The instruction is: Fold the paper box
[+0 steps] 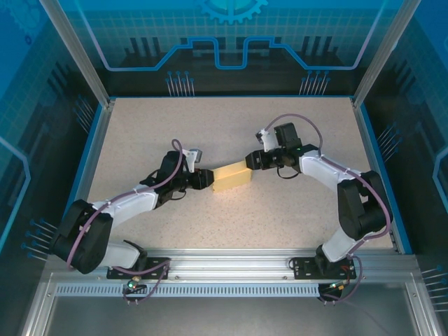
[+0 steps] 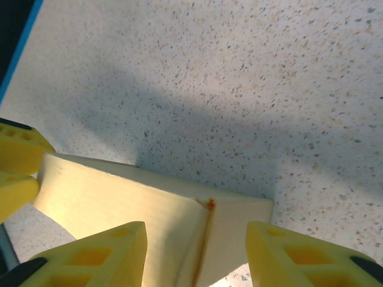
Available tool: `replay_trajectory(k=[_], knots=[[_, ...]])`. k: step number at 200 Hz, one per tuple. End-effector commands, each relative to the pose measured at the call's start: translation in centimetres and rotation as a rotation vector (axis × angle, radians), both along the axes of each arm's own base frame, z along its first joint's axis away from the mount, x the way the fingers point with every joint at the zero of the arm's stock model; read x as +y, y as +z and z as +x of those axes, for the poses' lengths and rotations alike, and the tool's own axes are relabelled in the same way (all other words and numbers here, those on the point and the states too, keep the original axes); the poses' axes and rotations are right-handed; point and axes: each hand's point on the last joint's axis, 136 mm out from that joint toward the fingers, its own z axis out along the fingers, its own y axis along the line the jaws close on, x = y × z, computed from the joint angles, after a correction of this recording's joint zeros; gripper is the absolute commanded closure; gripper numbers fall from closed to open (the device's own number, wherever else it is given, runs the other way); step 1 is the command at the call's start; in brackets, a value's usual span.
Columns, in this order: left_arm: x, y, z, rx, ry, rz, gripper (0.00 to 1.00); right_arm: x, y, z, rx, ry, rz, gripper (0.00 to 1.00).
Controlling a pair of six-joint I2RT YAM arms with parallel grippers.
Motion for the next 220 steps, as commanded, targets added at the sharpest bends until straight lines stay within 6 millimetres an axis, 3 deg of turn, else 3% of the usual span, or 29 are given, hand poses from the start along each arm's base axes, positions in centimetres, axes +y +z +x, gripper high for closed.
replay_trajectory(k=[1, 43, 99, 152, 158, 186, 220], knots=[[1.2, -3.1, -1.7, 0.107, 0.008, 0.061, 0.58, 0.3, 1.4, -0.2, 0.029, 0.038, 0.086, 0.52], [1.0, -2.8, -1.5, 0.099, 0.006, 0.059, 0.57, -0.3, -0.6, -0.6, 0.084, 0.026, 0.088, 0.55], [1.3, -2.6, -1.6, 0.086, 0.016, 0.063, 0.57, -0.7, -3.4, -1.7, 0.143, 0.008, 0.068, 0.71], [1.4, -3.6, -1.6, 0.104, 0.024, 0.064, 0.55, -1.4, -5.3, -2.6, 0.177, -0.037, 0.067, 0.78], [1.4, -3.6, -1.5, 0.104, 0.025, 0.062, 0.55, -1.7, -6.3, -3.4, 0.203, -0.042, 0.057, 0.78], [1.1, -3.3, -1.3, 0.098, 0.025, 0.047, 0.55, -1.8, -6.0, -3.5, 0.193, -0.051, 0.052, 0.75], [0.8, -2.6, -1.0, 0.089, 0.022, 0.032, 0.55, -1.1, -3.0, -3.1, 0.128, -0.036, 0.075, 0.67]])
